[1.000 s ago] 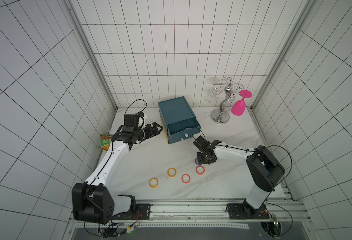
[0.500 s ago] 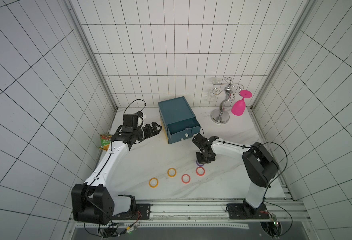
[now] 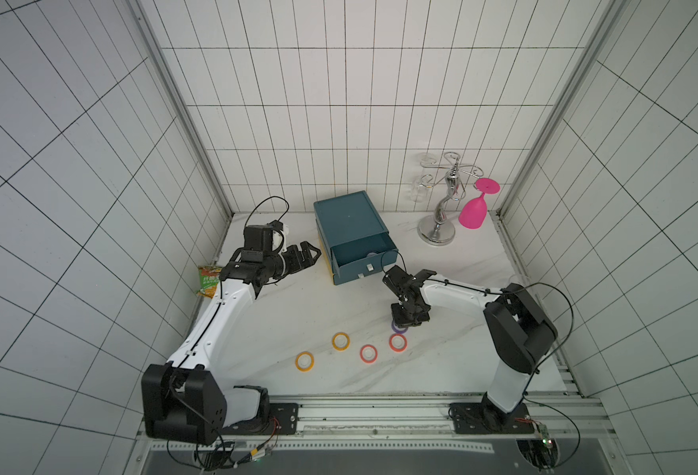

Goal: Place the transparent tape into the drawer according to color
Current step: Pick up the tape from the drawer, then place the tape in the drawer.

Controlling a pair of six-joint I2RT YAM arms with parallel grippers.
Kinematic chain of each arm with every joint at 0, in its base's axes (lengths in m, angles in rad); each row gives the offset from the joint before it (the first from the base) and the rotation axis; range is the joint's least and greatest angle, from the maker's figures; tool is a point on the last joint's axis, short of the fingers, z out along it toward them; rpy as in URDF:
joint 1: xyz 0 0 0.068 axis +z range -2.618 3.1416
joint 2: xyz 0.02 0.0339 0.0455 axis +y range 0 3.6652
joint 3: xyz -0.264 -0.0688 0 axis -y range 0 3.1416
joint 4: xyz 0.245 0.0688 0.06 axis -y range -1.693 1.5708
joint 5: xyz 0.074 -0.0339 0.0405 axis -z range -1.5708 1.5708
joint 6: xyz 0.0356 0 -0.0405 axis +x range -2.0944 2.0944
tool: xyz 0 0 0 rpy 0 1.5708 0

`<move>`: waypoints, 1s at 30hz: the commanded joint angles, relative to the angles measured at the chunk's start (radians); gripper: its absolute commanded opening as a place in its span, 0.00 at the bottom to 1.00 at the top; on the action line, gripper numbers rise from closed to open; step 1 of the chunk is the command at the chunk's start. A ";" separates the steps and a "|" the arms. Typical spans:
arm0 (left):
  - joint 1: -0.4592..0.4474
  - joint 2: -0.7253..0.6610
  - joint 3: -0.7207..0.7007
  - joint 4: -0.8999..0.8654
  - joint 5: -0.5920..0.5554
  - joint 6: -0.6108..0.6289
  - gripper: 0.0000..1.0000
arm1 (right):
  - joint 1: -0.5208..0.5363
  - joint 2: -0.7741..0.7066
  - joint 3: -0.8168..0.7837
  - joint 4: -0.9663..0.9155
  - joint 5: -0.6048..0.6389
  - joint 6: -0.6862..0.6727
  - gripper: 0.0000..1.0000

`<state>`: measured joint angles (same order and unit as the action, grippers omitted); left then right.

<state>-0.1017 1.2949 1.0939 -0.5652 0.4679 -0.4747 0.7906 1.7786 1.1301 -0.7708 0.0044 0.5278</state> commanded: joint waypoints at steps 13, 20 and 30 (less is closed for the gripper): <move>0.005 -0.037 0.015 0.004 -0.002 0.009 0.98 | -0.033 -0.329 0.100 -0.191 0.014 0.046 0.00; 0.005 -0.045 0.015 0.008 0.014 0.002 0.98 | -0.051 -0.375 0.289 -0.245 0.021 0.022 0.00; 0.005 -0.048 0.021 0.013 0.043 -0.004 0.98 | -0.071 -0.235 0.610 -0.195 0.031 -0.031 0.00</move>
<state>-0.1017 1.2675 1.0939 -0.5648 0.4911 -0.4797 0.7300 1.4918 1.6745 -0.9779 0.0200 0.5240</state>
